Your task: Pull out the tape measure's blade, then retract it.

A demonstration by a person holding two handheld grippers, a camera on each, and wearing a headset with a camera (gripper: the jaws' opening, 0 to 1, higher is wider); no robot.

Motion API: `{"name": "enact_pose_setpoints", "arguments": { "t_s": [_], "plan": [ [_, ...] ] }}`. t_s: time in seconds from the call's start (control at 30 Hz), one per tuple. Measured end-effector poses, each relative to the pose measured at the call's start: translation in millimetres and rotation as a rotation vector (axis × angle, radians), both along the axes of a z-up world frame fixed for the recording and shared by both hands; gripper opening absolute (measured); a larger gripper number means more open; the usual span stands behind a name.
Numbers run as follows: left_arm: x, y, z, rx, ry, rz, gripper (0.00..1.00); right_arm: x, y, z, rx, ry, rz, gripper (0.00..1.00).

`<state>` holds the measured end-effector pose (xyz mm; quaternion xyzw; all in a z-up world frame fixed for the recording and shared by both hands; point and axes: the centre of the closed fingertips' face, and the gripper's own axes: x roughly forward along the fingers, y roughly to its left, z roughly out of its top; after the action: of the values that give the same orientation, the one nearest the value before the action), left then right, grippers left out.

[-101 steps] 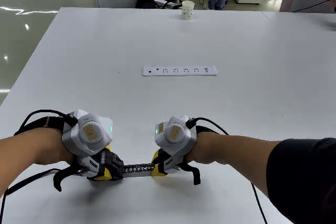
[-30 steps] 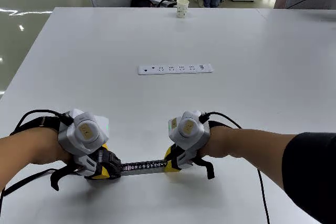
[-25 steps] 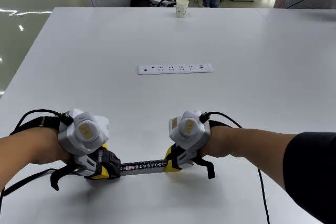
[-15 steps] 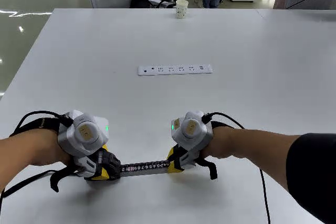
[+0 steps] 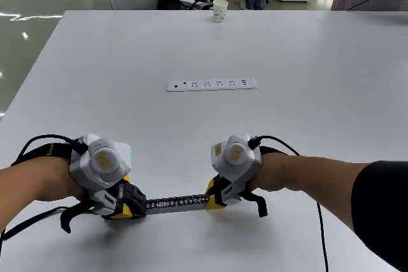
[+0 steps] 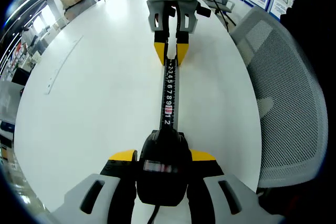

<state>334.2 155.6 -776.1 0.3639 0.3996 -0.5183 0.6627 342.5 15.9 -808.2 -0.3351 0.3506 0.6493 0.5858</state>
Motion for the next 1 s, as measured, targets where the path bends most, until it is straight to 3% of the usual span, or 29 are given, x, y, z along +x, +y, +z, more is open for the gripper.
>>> {"name": "enact_pose_setpoints", "arguments": {
  "t_s": [1.0],
  "plan": [
    [1.8,-0.3,-0.1,-0.005,-0.002,0.004,0.31,4.2,-18.4,1.0,-0.007,0.001,-0.01,0.09]
  ]
}}
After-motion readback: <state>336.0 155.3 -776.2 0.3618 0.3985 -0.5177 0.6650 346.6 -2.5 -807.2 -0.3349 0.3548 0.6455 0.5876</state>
